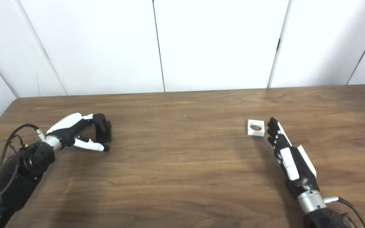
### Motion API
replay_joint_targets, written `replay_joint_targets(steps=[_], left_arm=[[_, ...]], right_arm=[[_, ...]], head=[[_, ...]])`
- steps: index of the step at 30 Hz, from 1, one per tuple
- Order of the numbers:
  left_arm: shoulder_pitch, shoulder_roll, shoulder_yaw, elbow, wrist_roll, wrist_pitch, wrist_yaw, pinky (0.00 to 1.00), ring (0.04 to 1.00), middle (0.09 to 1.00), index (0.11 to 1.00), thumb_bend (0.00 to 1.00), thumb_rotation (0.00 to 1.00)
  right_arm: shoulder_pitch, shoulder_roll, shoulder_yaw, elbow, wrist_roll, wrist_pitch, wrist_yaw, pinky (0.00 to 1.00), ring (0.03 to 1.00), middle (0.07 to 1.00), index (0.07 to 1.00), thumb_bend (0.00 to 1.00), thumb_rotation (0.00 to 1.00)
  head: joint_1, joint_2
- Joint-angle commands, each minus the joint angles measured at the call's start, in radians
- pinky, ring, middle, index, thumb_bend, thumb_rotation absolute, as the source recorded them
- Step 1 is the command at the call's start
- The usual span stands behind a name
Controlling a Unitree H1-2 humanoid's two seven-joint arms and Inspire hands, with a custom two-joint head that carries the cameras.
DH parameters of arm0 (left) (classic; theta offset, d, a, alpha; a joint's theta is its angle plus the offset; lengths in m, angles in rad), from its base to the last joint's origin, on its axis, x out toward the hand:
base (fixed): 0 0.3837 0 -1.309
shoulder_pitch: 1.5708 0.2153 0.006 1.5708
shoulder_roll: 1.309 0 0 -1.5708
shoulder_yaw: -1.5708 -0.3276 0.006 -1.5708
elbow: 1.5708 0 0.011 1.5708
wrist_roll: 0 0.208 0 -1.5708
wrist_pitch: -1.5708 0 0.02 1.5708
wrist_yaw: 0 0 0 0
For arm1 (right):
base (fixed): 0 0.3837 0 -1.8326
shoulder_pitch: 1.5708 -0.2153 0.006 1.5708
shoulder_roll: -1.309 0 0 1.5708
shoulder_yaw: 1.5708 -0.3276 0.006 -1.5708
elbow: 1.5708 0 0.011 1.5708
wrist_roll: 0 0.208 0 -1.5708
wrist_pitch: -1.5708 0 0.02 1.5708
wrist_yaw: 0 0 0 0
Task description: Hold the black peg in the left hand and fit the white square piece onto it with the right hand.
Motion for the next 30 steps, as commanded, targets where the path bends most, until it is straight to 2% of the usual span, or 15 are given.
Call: replay_joint_targets(steps=[1,6,12,20,30], left_arm=[[-0.039,0.027,0.003,-0.016,0.009,-0.022,0.010,1.00,1.000,1.000,0.755,0.95,0.40],[-0.038,0.026,0.006,-0.016,0.001,-0.024,0.008,1.00,1.000,1.000,0.685,0.87,0.37],[-0.035,0.021,0.012,-0.020,-0.004,-0.020,0.005,1.00,1.000,1.000,0.666,0.87,0.37],[-0.034,0.016,0.014,-0.022,-0.006,-0.011,0.001,1.00,1.000,1.000,0.637,0.84,0.35],[-0.026,0.003,0.020,-0.022,-0.025,-0.030,0.024,1.00,1.000,1.000,0.594,0.85,0.36]], right_arm=[[0.016,-0.009,-0.009,0.032,0.011,-0.043,0.003,1.00,1.000,1.000,1.000,0.69,1.00],[0.016,-0.012,-0.012,0.033,0.017,-0.046,0.004,1.00,1.000,1.000,1.000,0.70,1.00],[0.015,-0.009,-0.017,0.033,0.019,-0.039,-0.001,1.00,1.000,1.000,1.000,0.72,1.00],[0.016,-0.017,-0.018,0.027,0.019,-0.026,0.001,1.00,1.000,1.000,1.000,0.70,1.00],[0.015,-0.018,-0.021,0.017,0.020,-0.015,-0.001,1.00,1.000,1.000,1.000,0.68,1.00]], head=[[0.001,0.002],[0.002,0.002],[0.004,0.005],[0.004,0.003],[0.002,0.009]])
